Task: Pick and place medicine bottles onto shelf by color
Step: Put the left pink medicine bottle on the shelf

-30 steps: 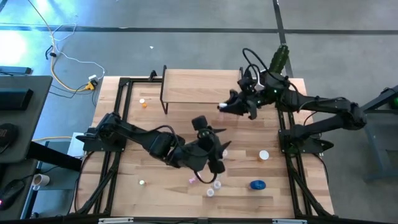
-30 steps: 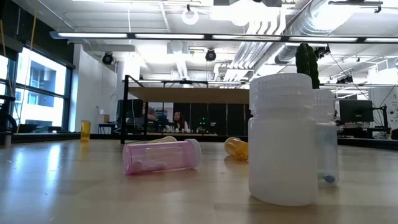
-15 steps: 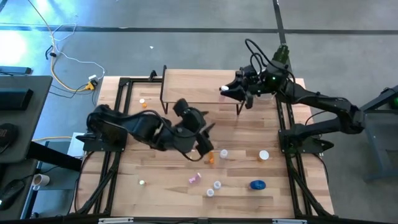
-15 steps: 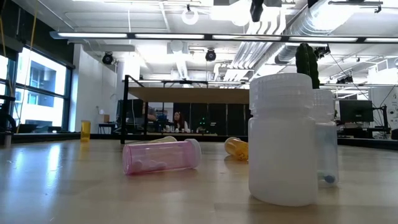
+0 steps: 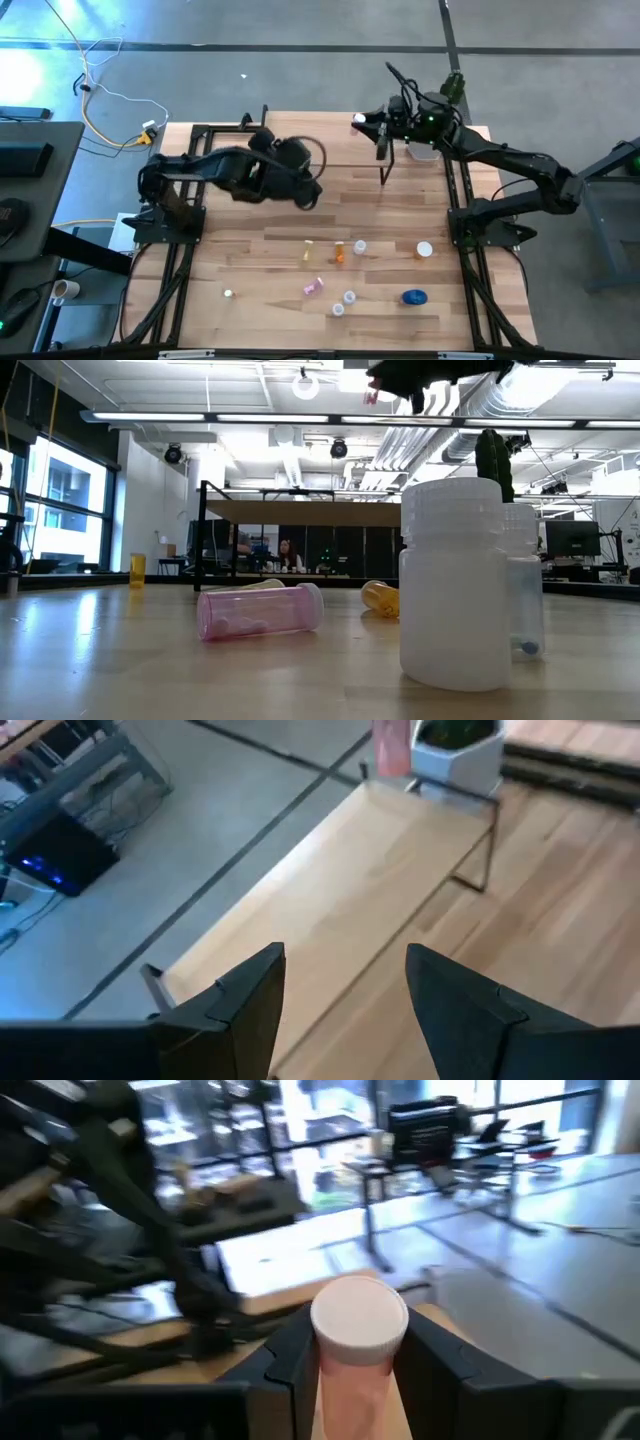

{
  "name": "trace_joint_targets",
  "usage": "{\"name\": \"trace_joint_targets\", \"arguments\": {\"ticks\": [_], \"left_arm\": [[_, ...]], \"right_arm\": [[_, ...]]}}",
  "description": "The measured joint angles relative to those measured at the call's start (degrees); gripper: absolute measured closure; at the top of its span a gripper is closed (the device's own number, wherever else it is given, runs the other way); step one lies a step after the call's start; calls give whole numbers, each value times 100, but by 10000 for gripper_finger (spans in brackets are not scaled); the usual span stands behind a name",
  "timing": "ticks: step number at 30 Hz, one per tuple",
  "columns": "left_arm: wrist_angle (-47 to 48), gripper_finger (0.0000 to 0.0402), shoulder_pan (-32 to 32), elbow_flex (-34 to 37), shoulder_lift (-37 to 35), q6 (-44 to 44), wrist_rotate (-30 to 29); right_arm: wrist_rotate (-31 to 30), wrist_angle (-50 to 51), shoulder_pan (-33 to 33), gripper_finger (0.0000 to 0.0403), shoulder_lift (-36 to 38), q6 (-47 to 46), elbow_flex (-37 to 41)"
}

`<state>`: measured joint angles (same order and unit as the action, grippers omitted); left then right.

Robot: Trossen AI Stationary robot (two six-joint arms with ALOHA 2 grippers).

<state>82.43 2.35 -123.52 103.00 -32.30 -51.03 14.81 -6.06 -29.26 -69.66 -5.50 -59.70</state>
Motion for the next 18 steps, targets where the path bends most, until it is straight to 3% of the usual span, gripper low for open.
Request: {"name": "trace_joint_targets", "arguments": {"ticks": [6, 13, 18], "left_arm": [[-314, 207, -781, 270, 11, 856, 854], [-1018, 237, -1393, 850, -90, 1874, 2089], [-2064, 256, -1727, 1745, -552, 2332, 3074]], "right_arm": [[-785, -92, -100, 304, -406, 439, 0], [-857, -253, -332, 304, -842, 354, 0], [-857, -363, -502, 304, -1047, 130, 0]]}}
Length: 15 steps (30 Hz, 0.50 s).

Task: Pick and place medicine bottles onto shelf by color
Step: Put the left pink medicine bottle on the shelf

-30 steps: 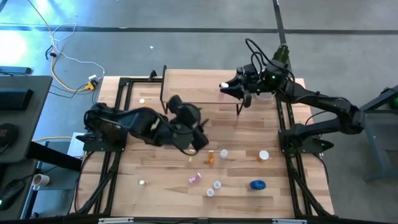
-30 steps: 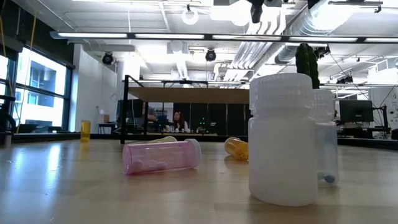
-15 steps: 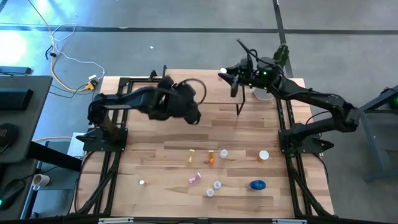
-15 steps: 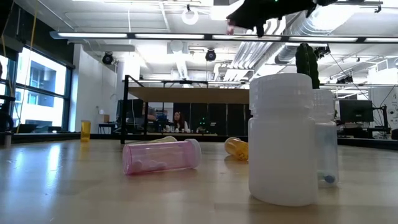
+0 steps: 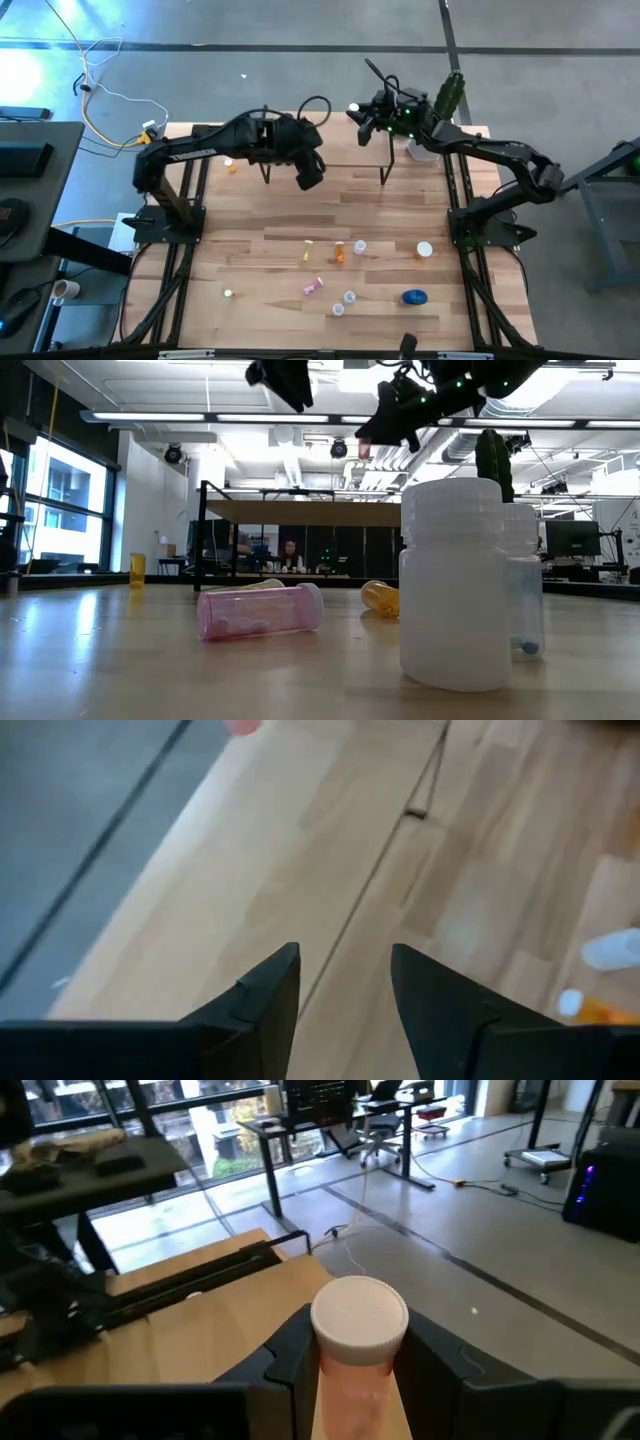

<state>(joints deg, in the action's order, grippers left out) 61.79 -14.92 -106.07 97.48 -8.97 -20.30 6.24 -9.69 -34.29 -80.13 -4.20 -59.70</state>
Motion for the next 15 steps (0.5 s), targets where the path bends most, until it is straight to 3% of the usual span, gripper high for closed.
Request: {"name": "trace_joint_targets", "arguments": {"ticks": [7, 15], "left_arm": [[-1620, 268, -452, 1679, -1053, 68, 828], [-3365, 268, -773, 3282, -2173, 171, 1231]], "right_arm": [[-39, -92, -159, 304, -139, 25, 0], [-201, -78, -324, 304, -412, 59, 0]]}}
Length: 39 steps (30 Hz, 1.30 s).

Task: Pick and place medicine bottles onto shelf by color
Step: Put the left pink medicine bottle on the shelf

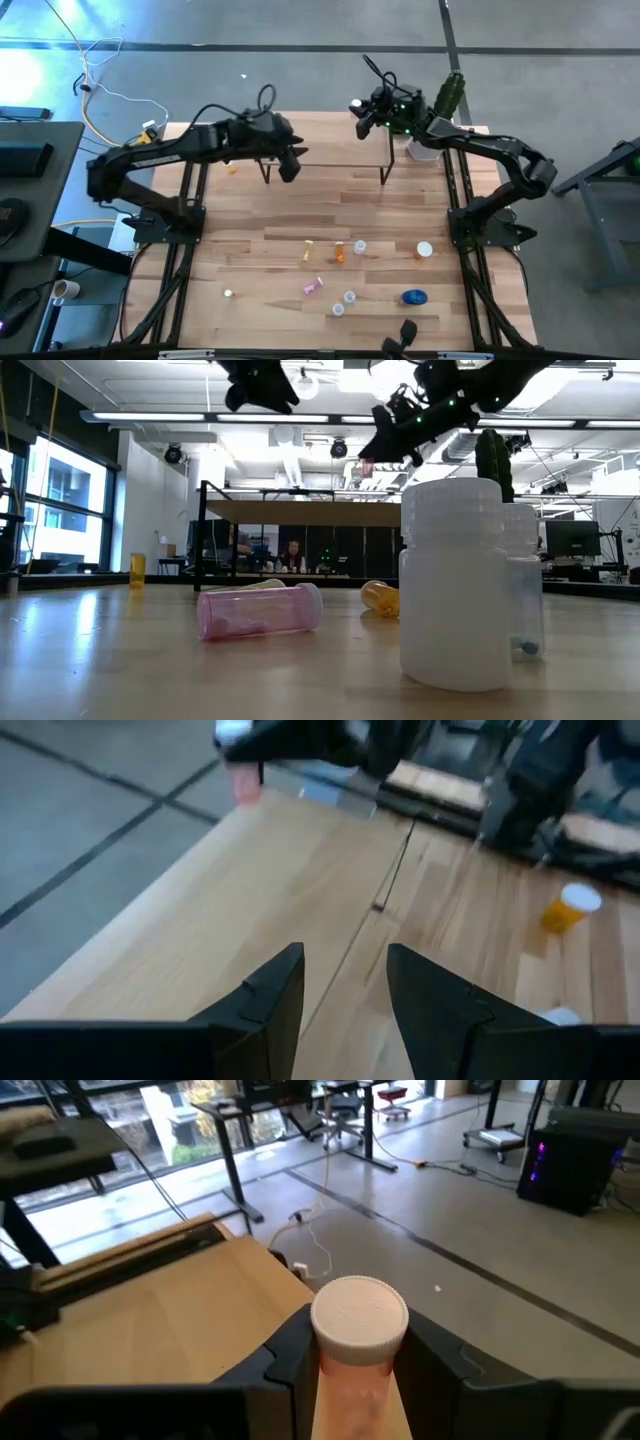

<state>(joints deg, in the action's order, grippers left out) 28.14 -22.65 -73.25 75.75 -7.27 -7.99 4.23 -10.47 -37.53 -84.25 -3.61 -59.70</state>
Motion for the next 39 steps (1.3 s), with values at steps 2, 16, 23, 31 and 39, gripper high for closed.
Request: {"name": "trace_joint_targets", "arguments": {"ticks": [2, 16, 23, 31, 39], "left_arm": [[-409, 268, -42, 287, -204, 9, 107], [-1702, 268, -448, 901, -723, 903, 1143], [-1897, 268, -549, 901, -723, 903, 1381], [-1913, 268, -546, 900, -721, 1225, 1381], [-1908, 268, -546, 901, -719, 1351, 1289]], "right_arm": [[-2, 16, -10, 304, -102, -1, 0], [37, 231, 4, 304, -555, 42, 0], [41, 440, 54, 304, -555, 313, 0], [41, 671, 54, 304, -555, 356, 0], [43, 773, 54, 304, -544, 356, -2]]}}
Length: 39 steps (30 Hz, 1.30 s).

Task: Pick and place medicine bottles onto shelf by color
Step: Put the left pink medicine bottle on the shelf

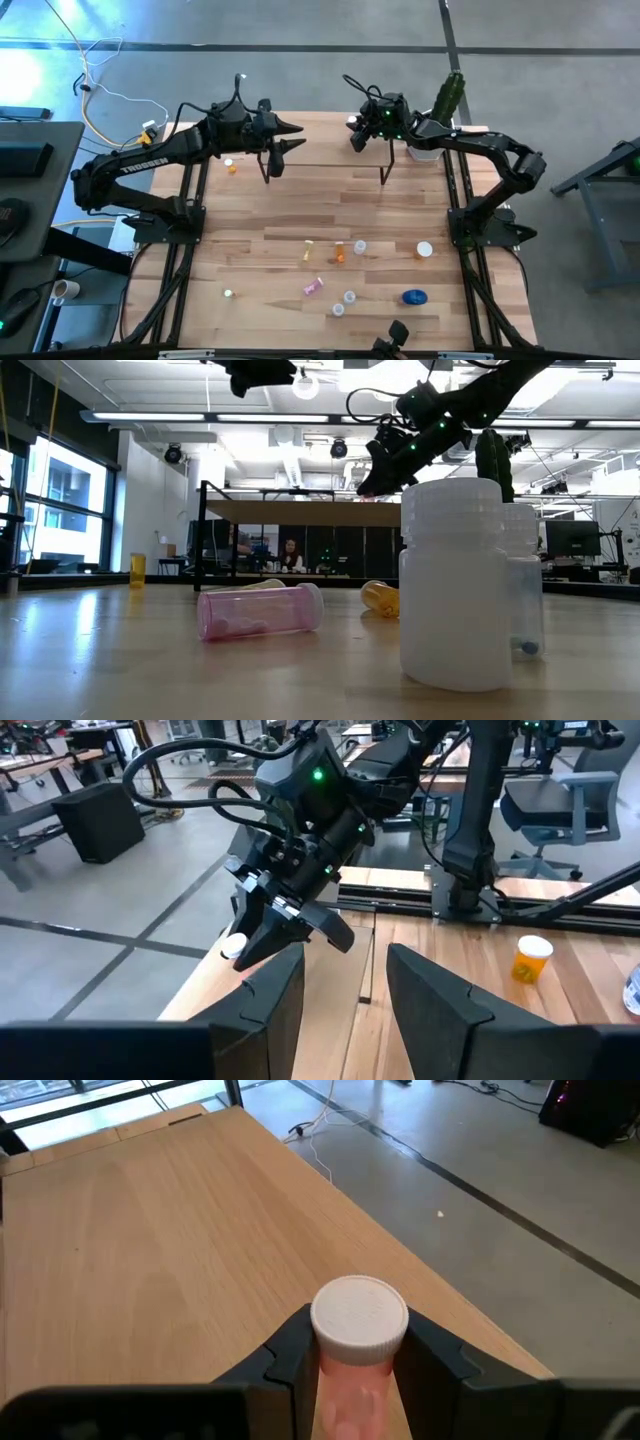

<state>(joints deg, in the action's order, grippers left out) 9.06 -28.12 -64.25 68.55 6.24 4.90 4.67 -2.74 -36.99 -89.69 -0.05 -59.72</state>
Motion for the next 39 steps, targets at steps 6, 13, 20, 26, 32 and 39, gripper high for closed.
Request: {"name": "trace_joint_targets", "arguments": {"ticks": [6, 13, 20, 26, 32, 39], "left_arm": [[4, 268, 0, 0, 0, 2, -4], [7, 268, 0, -1, 2, 244, -21], [8, 268, 0, -1, 2, 251, -19], [9, 268, 0, -1, 2, 251, -19], [17, 268, 0, -2, 2, 253, -57], [235, 264, 0, -2, 2, 229, -641]], "right_arm": [[-2, 45, 0, 304, 2, -115, -7], [-126, 63, 25, 301, 4, -146, -7], [-131, 155, 35, 267, -15, -147, 7], [-129, 109, 42, 253, -11, -169, 4], [-129, 96, 42, 239, -4, -296, 4], [-127, 107, 42, 216, 8, -447, -180]]}}
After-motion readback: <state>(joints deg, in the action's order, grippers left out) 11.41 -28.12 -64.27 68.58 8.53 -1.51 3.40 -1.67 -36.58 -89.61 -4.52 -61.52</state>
